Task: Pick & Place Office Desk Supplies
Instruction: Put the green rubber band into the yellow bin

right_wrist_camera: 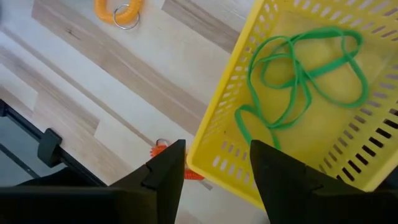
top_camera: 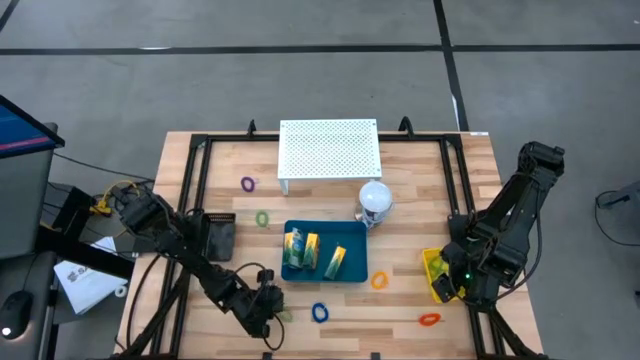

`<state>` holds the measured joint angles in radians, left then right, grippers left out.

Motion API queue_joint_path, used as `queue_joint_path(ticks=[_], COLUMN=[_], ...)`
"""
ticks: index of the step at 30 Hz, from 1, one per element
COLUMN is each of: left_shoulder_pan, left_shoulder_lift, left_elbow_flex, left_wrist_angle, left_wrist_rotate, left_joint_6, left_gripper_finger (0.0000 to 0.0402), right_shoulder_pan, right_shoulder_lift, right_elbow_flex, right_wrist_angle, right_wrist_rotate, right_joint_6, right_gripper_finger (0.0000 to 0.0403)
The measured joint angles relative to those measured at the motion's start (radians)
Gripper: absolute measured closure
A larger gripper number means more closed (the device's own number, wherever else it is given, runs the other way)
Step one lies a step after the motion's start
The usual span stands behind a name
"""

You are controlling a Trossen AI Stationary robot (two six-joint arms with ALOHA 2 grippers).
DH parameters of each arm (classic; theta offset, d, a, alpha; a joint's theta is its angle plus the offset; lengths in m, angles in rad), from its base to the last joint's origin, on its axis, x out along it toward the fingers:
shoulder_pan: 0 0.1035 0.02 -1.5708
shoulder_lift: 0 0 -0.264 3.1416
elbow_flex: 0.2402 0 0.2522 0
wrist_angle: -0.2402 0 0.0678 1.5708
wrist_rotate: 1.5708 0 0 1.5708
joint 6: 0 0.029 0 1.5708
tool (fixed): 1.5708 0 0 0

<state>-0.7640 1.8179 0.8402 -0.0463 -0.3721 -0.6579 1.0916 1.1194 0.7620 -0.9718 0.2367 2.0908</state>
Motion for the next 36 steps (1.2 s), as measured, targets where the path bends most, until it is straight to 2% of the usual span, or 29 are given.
queue_joint_path(ticks=[3, 4, 7, 14, 23, 31, 34, 36], left_shoulder_pan=[0.004, 0.008, 0.010, 0.004, 0.009, 0.043, 0.096, 0.159], left_shoulder_lift=[0.001, 0.001, 0.001, -0.080, -0.218, -0.376, -0.417, -0.428], left_elbow_flex=[0.000, 0.001, 0.000, -0.005, -0.004, -0.004, -0.003, -0.003], left_wrist_angle=[0.002, 0.005, 0.006, -0.012, -0.019, -0.161, -0.155, -0.143], left_wrist_rotate=[0.036, 0.052, 0.088, 0.152, 0.118, 0.030, 0.028, 0.024], left_joint_6=[-0.041, -0.064, -0.113, -0.096, -0.075, -0.040, 0.060, 0.120], left_gripper_finger=[0.0383, 0.0391, 0.0396, 0.0401, 0.0401, 0.0401, 0.0401, 0.0401], right_shoulder_pan=[0.000, 0.000, 0.000, 0.000, 0.000, 0.000, -0.001, -0.002], right_shoulder_lift=[0.000, 0.000, 0.000, 0.000, 0.000, 0.000, -0.001, -0.005], right_elbow_flex=[0.000, 0.000, 0.000, 0.000, 0.000, 0.000, 0.000, 0.000], right_wrist_angle=[-0.004, -0.005, -0.006, -0.005, -0.007, -0.007, 0.008, 0.039], right_wrist_rotate=[0.000, 0.000, 0.000, 0.000, 0.005, 0.006, 0.066, 0.166], right_joint_6=[0.000, 0.000, 0.000, -0.003, -0.003, -0.004, -0.022, -0.047], right_gripper_finger=[0.0226, 0.0226, 0.0226, 0.0226, 0.0226, 0.0226, 0.0226, 0.0226])
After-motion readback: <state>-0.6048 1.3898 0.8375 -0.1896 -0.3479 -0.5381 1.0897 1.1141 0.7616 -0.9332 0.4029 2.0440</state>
